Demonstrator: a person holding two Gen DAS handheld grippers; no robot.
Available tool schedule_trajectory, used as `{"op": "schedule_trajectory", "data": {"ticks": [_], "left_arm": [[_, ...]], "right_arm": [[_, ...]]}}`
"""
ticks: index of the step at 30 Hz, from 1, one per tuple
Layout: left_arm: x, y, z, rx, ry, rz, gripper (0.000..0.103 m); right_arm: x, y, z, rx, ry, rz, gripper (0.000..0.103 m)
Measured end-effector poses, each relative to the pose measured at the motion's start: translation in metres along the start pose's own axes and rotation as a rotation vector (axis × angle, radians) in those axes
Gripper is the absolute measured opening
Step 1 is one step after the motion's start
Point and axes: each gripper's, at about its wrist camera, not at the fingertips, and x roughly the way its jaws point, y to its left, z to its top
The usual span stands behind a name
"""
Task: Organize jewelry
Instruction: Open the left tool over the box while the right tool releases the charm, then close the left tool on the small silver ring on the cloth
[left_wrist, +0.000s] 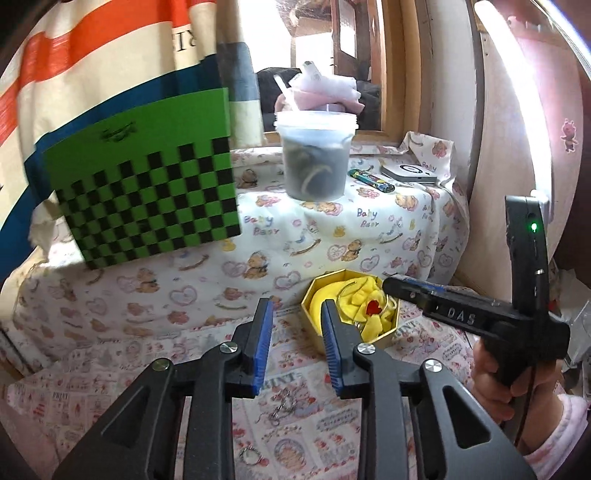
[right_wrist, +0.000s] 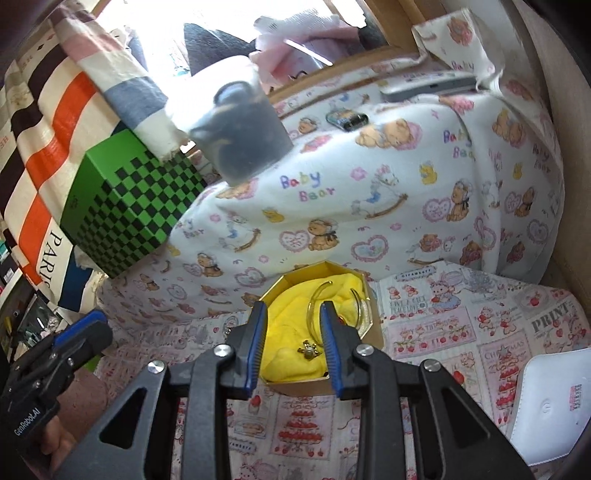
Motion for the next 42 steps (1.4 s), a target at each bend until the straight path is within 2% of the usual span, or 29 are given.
{"op": "schedule_trajectory", "data": {"ticks": [2, 6, 8, 12, 19, 24, 27, 34, 42], "left_arm": [[-0.005, 0.005, -0.008, -0.011, 0.007, 0.002, 0.026], [-0.009, 0.019, -0.025, -0.052, 0.052, 0.017, 0.026], [-0.012, 0.027, -0.034, -0.076, 0.084, 0.026, 0.026], [-0.021, 0.043, -0.054, -0.123, 0.130, 0.057, 0.026], [-0.007, 0.076, -0.092, -0.246, 0.315, 0.087, 0.025], [-0.002, 0.087, -0.109, -0.308, 0.403, 0.039, 0.025], [0.000, 0.087, -0.113, -0.300, 0.431, 0.045, 0.023], [0.006, 0.086, -0.119, -0.256, 0.459, 0.117, 0.023], [0.021, 0.089, -0.125, -0.257, 0.502, 0.111, 0.017]], "right_arm": [[-0.003, 0.005, 0.000, -0.013, -0.009, -0.016, 0.036], [-0.007, 0.018, -0.003, -0.054, -0.006, -0.044, 0.037], [-0.005, 0.026, -0.006, -0.079, 0.023, -0.065, 0.038], [-0.003, 0.043, -0.015, -0.122, 0.092, -0.089, 0.046], [0.002, 0.074, -0.037, -0.240, 0.160, -0.080, 0.051], [0.013, 0.081, -0.048, -0.275, 0.206, -0.088, 0.051], [0.016, 0.080, -0.051, -0.276, 0.213, -0.105, 0.051], [0.020, 0.078, -0.052, -0.282, 0.221, -0.119, 0.051], [0.019, 0.077, -0.052, -0.287, 0.209, -0.124, 0.051]]}}
